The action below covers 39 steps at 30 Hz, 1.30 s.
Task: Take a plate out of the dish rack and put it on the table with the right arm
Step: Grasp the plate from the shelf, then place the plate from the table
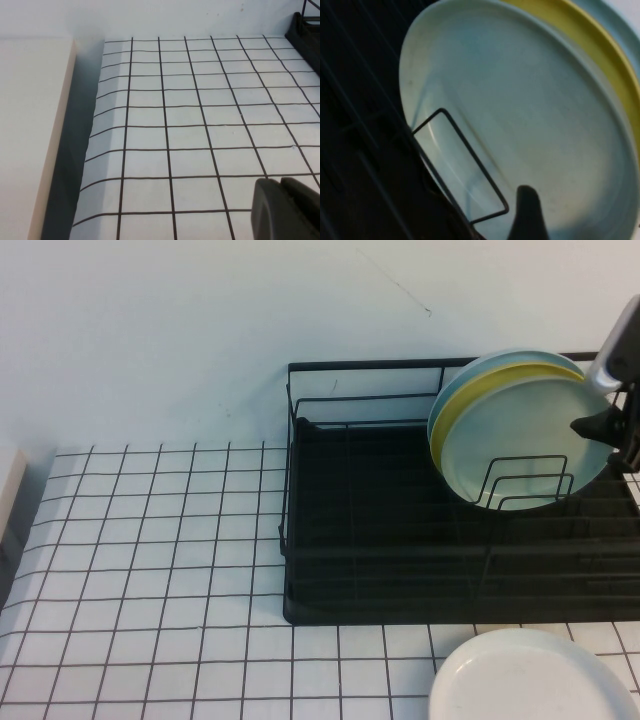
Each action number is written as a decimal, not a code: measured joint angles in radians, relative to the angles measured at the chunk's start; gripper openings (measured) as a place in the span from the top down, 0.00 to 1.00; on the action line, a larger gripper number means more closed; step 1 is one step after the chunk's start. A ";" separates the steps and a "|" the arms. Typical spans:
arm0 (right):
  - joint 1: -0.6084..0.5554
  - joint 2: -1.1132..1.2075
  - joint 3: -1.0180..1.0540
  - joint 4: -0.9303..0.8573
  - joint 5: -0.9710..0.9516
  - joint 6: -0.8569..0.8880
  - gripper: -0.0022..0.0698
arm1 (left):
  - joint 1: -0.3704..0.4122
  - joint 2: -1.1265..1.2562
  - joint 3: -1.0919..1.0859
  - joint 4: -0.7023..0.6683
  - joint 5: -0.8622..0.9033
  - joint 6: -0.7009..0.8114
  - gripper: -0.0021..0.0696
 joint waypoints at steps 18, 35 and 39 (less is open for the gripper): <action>0.000 0.139 -0.069 0.009 -0.111 -0.035 0.91 | 0.000 0.000 0.000 0.000 0.000 0.000 0.98; 0.000 -0.139 -0.069 0.037 0.036 0.029 0.92 | 0.000 0.000 0.000 0.000 0.000 -0.002 0.98; 0.000 -0.246 -0.069 0.037 0.151 0.186 0.92 | 0.000 0.000 0.000 0.000 0.000 -0.004 0.98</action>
